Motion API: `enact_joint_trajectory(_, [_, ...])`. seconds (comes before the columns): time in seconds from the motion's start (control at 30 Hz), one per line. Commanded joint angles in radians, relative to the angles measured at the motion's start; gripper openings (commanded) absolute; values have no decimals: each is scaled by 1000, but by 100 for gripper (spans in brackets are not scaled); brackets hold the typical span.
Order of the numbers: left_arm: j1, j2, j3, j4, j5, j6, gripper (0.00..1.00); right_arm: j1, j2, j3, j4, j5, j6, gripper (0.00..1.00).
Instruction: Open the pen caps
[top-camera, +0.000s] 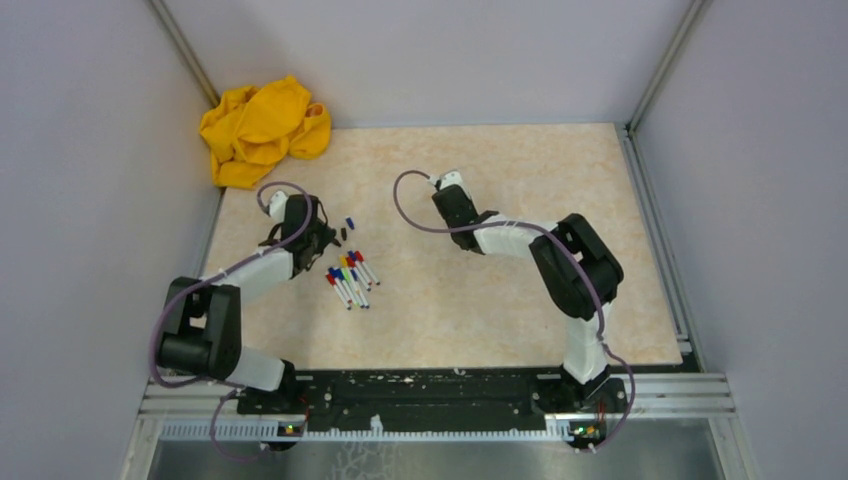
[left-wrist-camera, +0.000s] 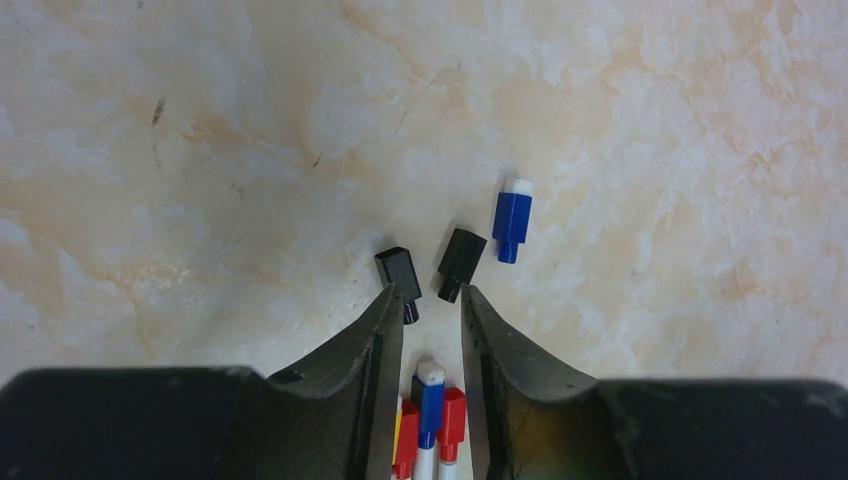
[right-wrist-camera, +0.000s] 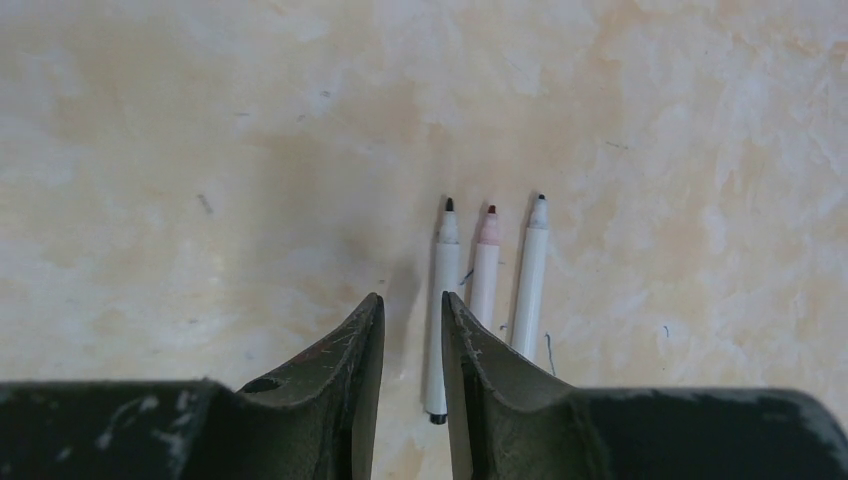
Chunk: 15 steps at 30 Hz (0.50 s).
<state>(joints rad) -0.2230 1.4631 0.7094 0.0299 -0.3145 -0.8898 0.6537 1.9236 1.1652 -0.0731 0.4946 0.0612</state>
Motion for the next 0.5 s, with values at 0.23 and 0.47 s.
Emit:
enact_joint_trajectory(0.23, [-6, -156, -81, 30, -30, -40, 43, 171, -92, 106, -21, -156, -28, 36])
enact_joint_trajectory(0.47, [-6, -278, -145, 26, -56, -79, 71, 244, -21, 188, -42, -327, 31, 42])
